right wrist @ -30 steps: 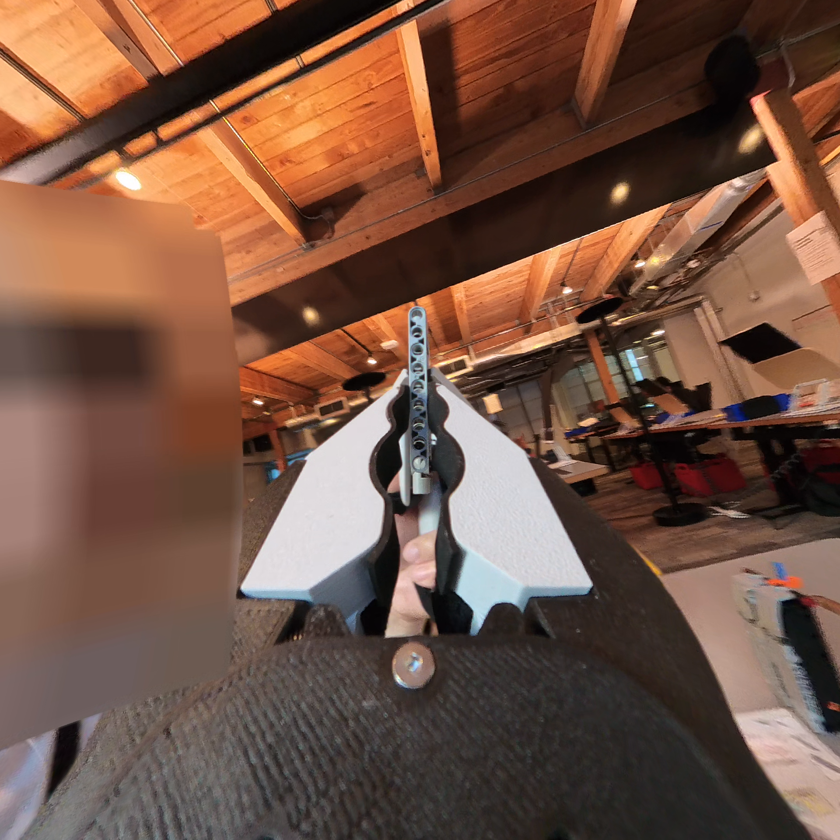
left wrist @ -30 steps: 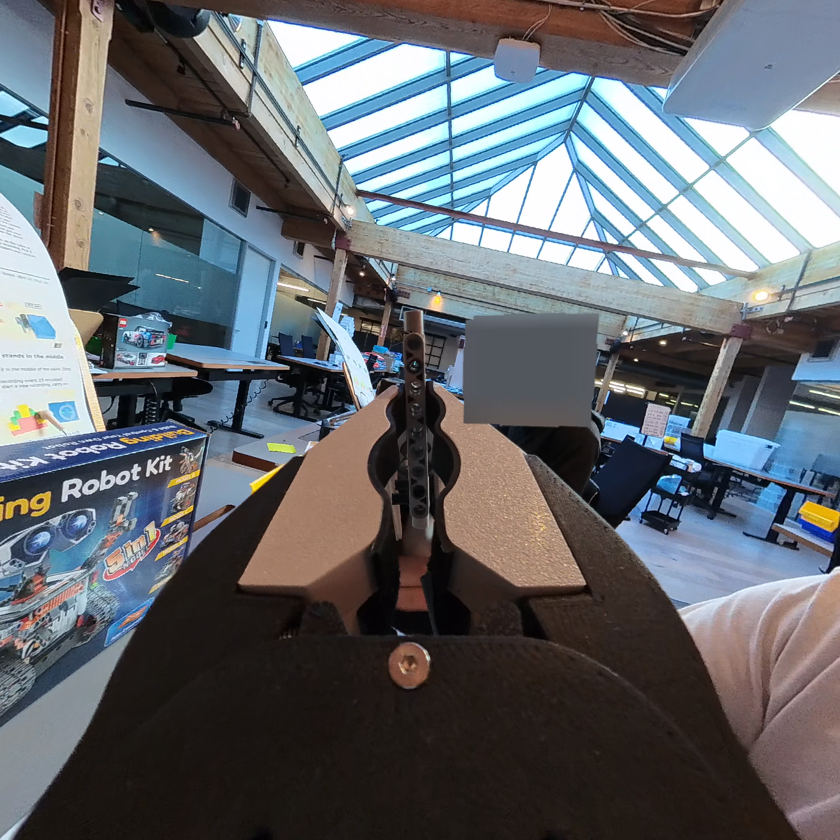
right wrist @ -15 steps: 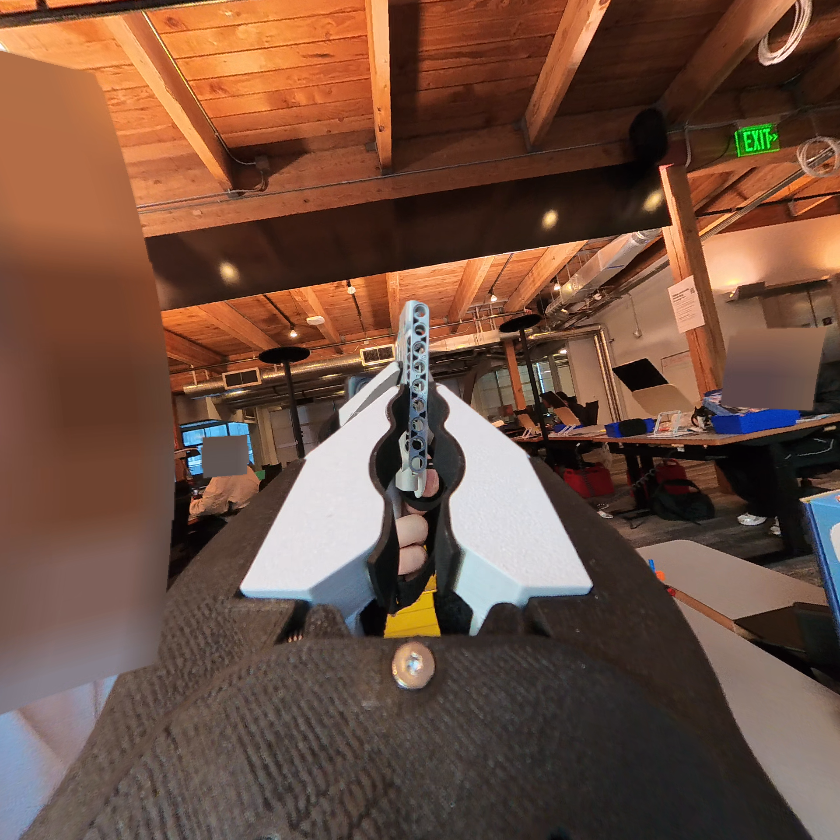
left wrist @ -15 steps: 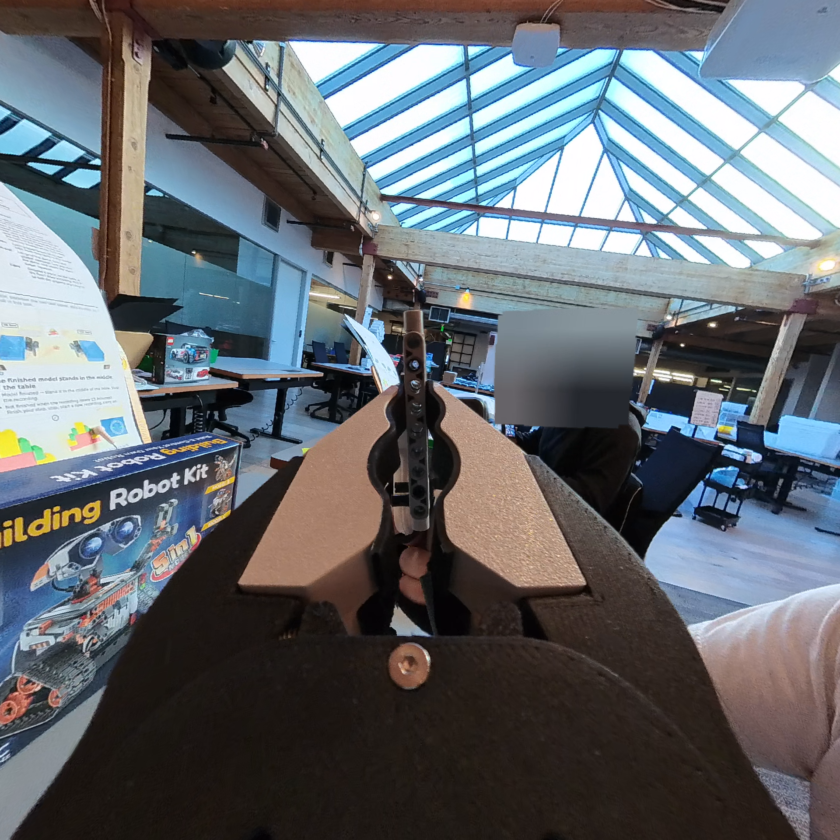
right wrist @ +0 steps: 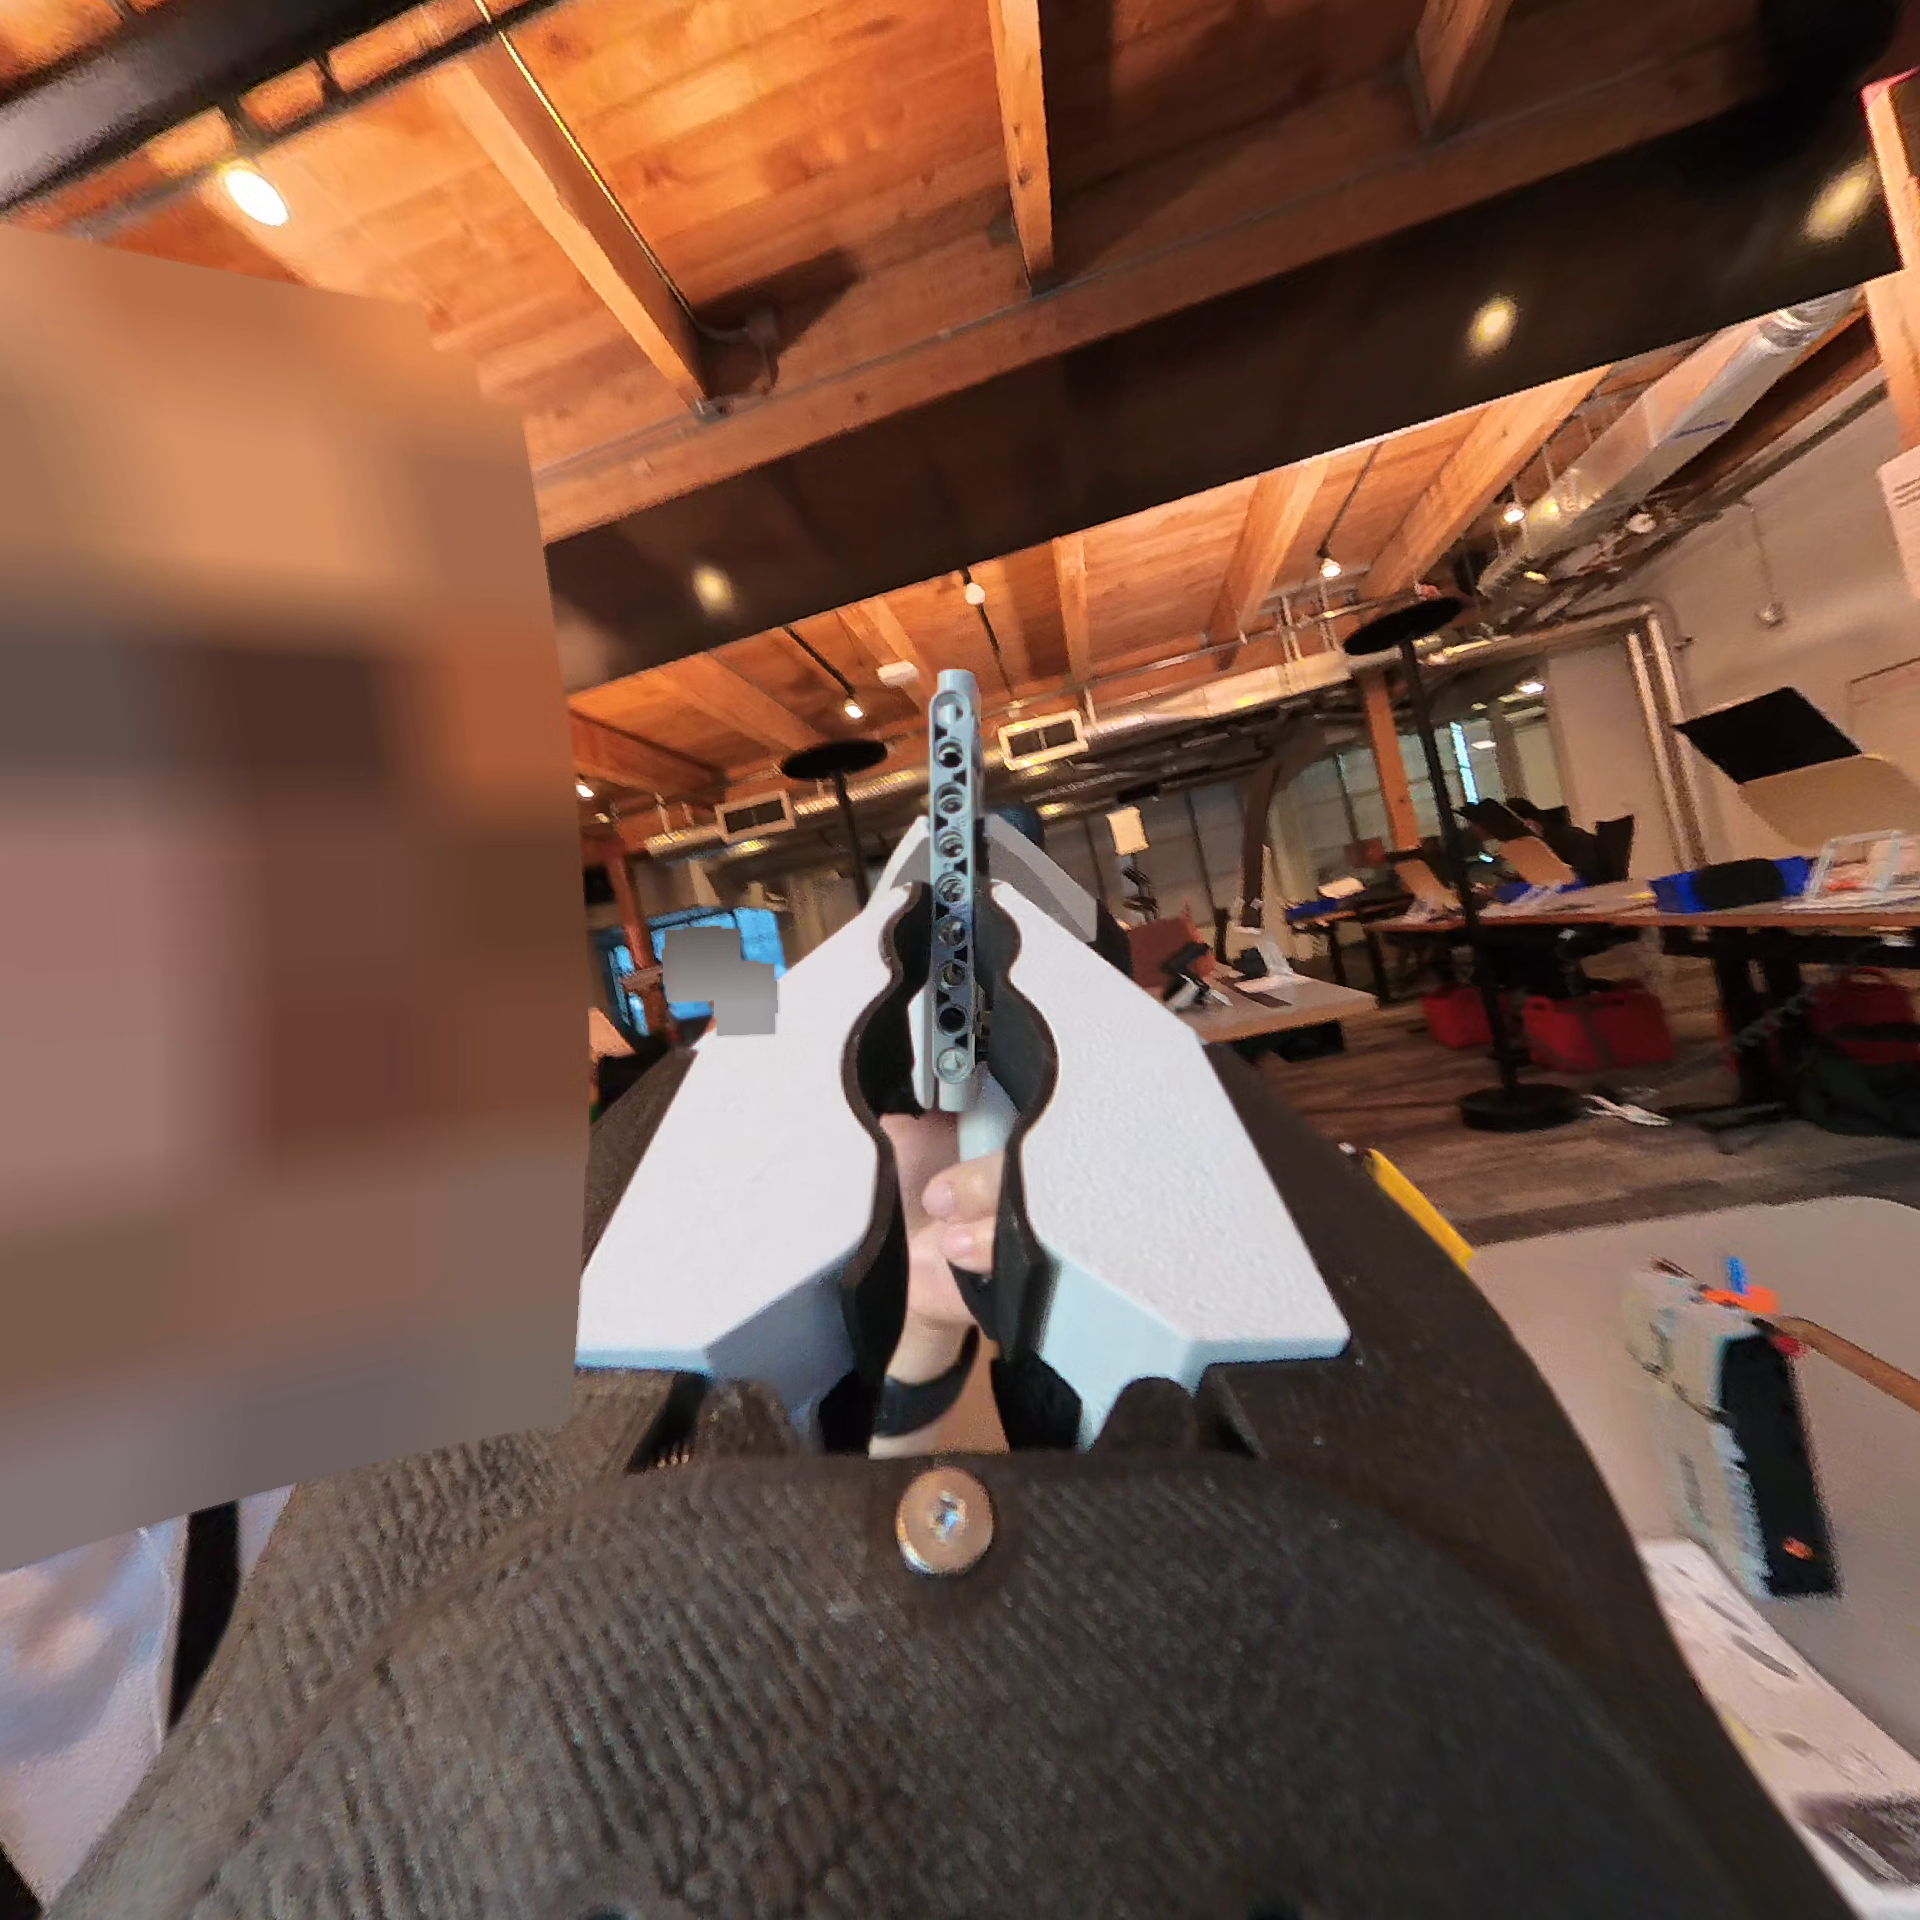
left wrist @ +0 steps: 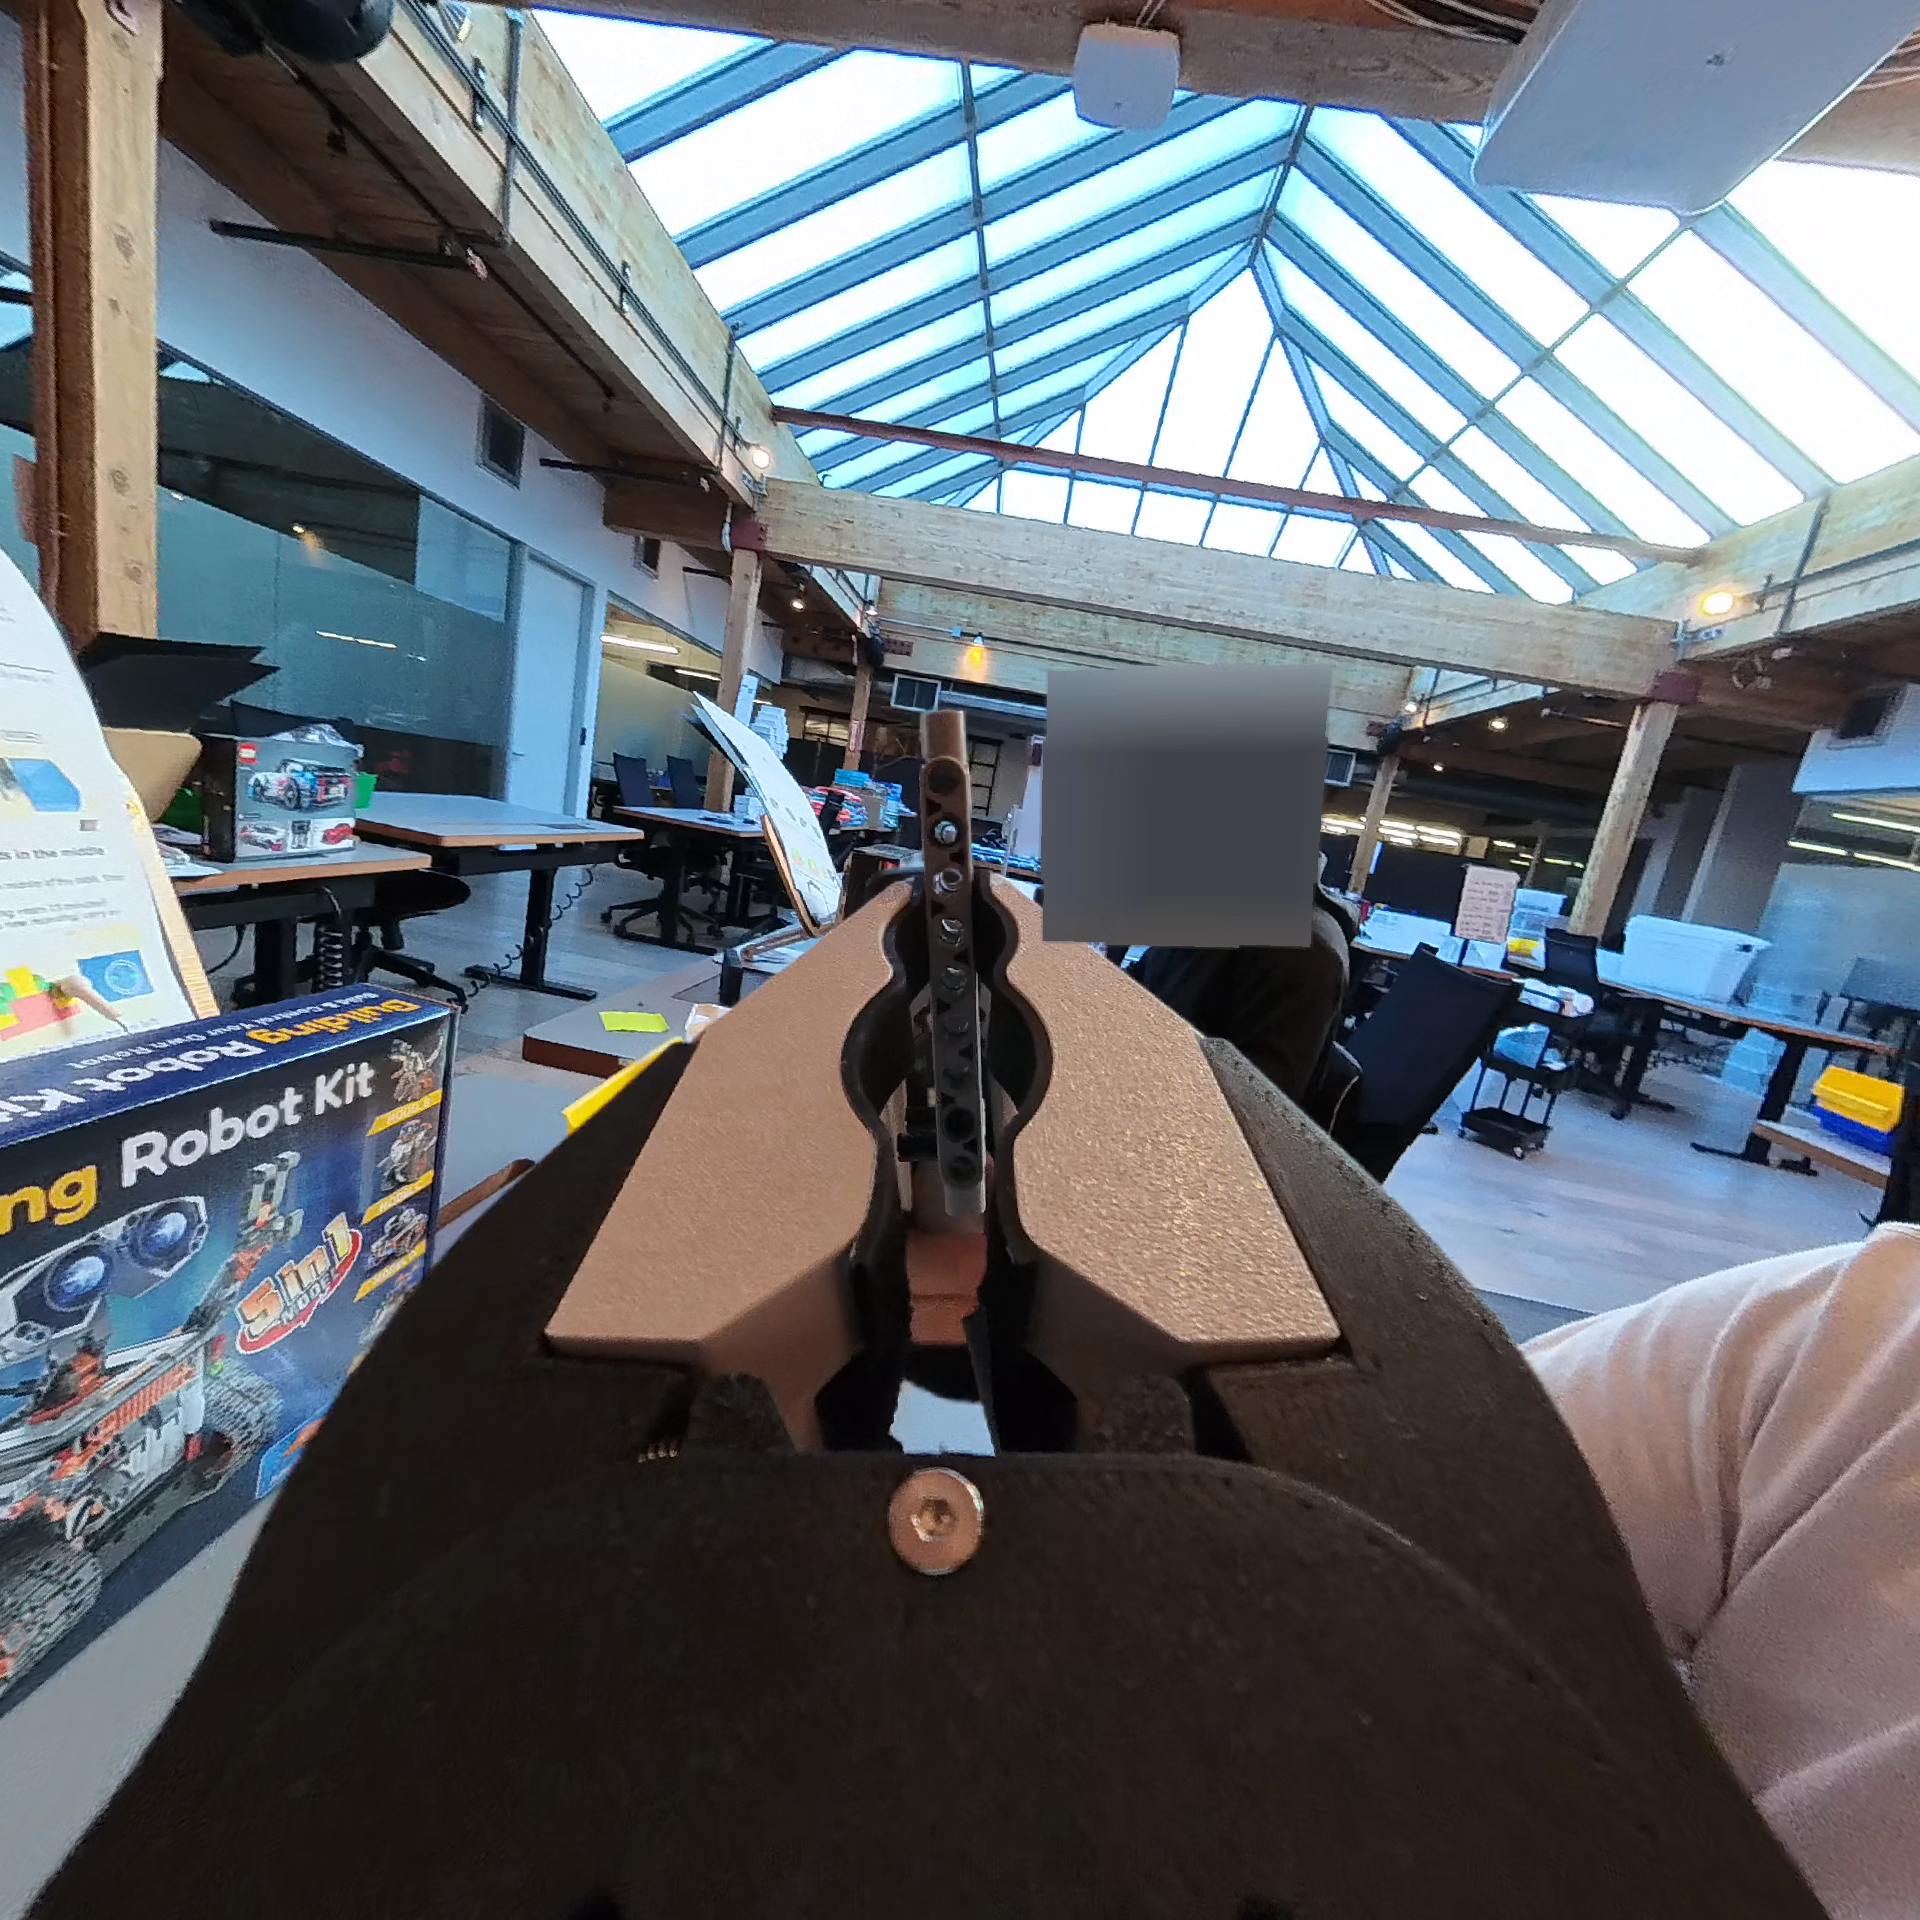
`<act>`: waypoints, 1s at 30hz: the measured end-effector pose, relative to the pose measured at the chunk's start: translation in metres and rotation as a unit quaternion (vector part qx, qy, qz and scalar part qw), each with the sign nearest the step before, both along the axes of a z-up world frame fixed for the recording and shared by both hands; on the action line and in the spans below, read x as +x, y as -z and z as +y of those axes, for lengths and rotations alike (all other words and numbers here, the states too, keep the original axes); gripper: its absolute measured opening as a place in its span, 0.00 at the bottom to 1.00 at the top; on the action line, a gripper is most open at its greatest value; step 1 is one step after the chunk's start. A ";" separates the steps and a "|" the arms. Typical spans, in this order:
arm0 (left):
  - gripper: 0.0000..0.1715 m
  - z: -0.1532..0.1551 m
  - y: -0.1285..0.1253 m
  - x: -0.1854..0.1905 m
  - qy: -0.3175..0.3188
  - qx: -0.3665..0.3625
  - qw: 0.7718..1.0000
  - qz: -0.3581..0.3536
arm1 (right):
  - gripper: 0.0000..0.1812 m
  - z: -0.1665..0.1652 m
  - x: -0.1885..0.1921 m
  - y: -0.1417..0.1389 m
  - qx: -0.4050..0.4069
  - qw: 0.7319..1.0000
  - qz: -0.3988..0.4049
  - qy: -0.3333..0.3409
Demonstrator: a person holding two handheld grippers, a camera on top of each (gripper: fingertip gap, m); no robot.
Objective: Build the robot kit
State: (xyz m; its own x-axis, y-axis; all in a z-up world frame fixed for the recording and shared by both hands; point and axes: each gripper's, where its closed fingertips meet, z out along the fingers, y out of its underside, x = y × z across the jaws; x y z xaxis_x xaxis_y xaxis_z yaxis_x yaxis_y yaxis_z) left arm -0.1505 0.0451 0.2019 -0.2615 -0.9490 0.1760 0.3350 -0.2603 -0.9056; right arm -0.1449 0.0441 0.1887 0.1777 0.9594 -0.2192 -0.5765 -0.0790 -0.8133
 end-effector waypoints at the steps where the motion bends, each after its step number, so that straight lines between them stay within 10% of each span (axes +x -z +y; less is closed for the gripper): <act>1: 0.03 0.000 0.000 0.000 0.002 0.002 1.000 0.003 | 0.04 0.000 0.000 0.001 0.000 1.000 -0.018 0.010; 30: 0.03 -0.059 0.016 0.001 0.059 0.175 0.981 0.066 | 0.03 -0.051 -0.007 0.013 0.061 0.953 -0.293 0.047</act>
State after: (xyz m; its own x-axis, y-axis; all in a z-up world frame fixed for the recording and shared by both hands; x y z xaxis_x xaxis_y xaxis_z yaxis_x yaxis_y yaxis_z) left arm -0.1491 -0.0135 0.1861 -0.3709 -0.9214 -0.1158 0.1954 0.0444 -0.9797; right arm -0.1516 -0.0070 0.1757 0.3213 0.9453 0.0567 -0.0204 0.0668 -0.9976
